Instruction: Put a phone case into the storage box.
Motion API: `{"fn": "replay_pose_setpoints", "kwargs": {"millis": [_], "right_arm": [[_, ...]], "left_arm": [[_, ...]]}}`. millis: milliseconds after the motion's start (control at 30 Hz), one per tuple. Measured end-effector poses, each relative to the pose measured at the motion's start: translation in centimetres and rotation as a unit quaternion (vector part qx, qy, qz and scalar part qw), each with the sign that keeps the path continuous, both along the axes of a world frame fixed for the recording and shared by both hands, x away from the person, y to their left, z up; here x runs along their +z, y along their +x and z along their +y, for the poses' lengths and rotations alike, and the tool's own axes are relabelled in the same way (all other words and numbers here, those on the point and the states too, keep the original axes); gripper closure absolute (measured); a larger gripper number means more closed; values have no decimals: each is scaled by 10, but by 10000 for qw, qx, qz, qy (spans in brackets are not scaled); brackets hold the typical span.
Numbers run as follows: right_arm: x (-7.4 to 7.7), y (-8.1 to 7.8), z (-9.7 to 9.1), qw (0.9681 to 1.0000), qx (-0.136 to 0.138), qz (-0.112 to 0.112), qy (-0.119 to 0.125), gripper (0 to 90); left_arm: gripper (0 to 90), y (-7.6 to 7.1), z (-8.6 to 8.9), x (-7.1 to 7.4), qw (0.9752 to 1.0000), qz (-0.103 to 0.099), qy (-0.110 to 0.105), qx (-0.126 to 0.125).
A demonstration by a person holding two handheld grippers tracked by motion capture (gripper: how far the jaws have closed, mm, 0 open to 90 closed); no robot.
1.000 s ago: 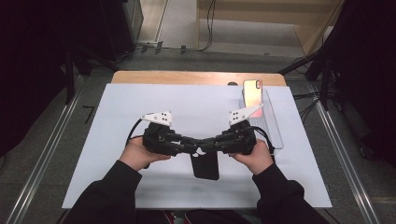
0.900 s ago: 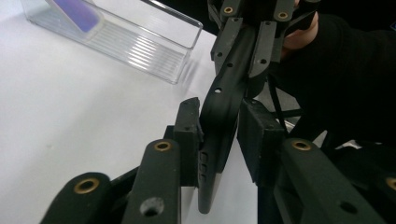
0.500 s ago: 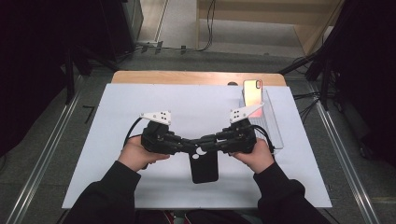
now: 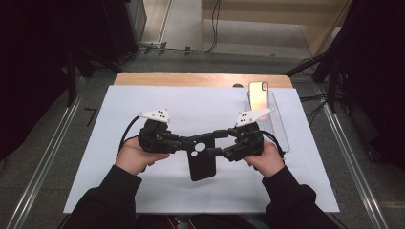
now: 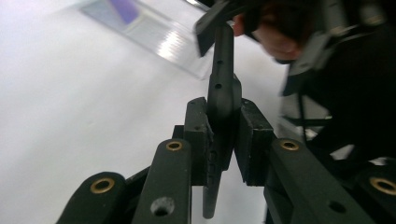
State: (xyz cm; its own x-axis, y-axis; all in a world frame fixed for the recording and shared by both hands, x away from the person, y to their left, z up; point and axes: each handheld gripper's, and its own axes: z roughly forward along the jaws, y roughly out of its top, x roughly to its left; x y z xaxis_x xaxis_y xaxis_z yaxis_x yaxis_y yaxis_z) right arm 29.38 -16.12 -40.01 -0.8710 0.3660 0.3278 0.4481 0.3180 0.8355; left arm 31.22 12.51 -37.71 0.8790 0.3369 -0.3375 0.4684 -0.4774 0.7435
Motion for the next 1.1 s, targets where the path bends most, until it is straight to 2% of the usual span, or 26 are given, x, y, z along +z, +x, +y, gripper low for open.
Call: {"fn": "replay_pose_setpoints", "kwargs": {"millis": [100,200,267,333,400,467,567,633,700,800,867,900,967,1067,1100], "right_arm": [[-2,0,1,9999,-37,30,106,137],[-4,-1,4,9998,44,203,37,101],[-4,-3,5,10000,-14,76,-27,81],[-4,-3,6,9999,-99,47,-3,0],[-4,-3,8,9997,-217,-2,-127,0],[-4,-5,9,9986,-335,-205,-348,0],[-4,-8,12,9965,-563,-371,-499,0],[-4,-8,14,9945,-828,-353,-532,0],[-5,-9,16,9938,-946,-309,-490,0],[-8,-10,18,9935,-1012,-266,-459,0],[-10,-11,21,9916,-1133,-320,-544,0],[-10,-12,23,9909,-1180,-336,-552,0],[-12,-13,26,9881,-1366,-355,-608,0],[-14,-14,29,9861,-1487,-353,-644,0],[-15,-15,30,9864,-1484,-326,-623,0]], "left_arm": [[769,2,1,0,9998,85,-35,165],[769,2,2,1,9993,90,-28,355],[769,2,3,1,9989,107,-45,448],[769,3,4,2,9984,124,-83,552],[769,2,5,3,9977,107,-80,660],[769,2,5,4,9972,93,-44,737],[768,2,4,4,9963,74,11,854],[768,1,3,4,9959,60,-27,904],[768,1,3,4,9948,102,-44,1012],[768,1,3,5,9932,98,-37,1156],[768,1,3,5,9923,143,-85,1225],[767,1,3,4,9927,162,-108,1192],[767,0,2,5,9924,114,-98,1223],[767,-1,0,5,9918,78,-51,1272],[768,-2,-2,6,9912,73,-47,1320]]}}
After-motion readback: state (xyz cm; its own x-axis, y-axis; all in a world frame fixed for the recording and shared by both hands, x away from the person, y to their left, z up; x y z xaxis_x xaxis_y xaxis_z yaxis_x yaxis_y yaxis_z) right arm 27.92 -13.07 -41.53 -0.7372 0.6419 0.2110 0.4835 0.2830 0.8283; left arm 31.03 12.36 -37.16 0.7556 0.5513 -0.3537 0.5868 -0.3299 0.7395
